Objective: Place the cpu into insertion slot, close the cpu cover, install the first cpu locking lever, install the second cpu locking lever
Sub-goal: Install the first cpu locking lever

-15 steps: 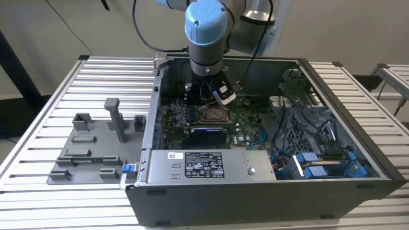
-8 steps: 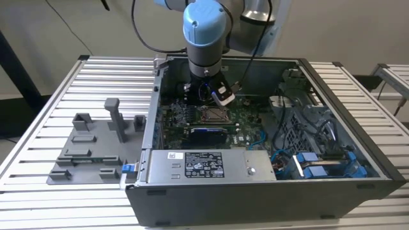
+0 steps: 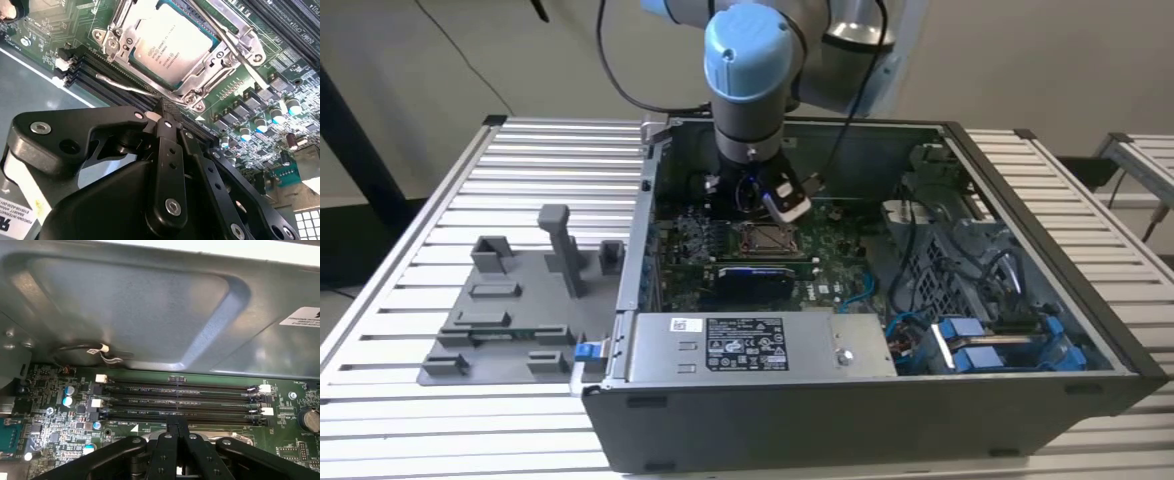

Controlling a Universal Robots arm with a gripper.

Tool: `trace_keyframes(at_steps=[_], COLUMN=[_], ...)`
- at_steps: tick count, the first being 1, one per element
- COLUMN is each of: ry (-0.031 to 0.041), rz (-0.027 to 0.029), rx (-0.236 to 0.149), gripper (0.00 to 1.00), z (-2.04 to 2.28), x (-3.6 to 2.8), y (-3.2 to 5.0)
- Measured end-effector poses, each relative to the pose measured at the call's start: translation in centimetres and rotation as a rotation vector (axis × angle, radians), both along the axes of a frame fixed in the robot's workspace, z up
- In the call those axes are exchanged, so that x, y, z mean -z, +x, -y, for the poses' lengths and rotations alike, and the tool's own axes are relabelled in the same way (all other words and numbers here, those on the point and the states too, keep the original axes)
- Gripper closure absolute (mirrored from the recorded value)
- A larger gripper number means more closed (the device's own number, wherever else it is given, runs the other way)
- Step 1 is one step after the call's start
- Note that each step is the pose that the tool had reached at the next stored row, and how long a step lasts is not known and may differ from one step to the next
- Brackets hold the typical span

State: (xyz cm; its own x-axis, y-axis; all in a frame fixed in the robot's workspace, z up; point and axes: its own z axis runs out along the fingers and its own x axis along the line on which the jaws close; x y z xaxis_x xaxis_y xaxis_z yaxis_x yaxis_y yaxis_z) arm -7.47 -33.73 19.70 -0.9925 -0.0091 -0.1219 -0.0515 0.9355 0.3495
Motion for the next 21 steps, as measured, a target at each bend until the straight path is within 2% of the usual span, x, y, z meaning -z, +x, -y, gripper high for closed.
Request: trace_keyframes(at_steps=[21], ry=[0.0015], rz=[0.0003], rx=[0.0], gripper=[0.89], z=[0.0], x=[0.39], y=[2.64])
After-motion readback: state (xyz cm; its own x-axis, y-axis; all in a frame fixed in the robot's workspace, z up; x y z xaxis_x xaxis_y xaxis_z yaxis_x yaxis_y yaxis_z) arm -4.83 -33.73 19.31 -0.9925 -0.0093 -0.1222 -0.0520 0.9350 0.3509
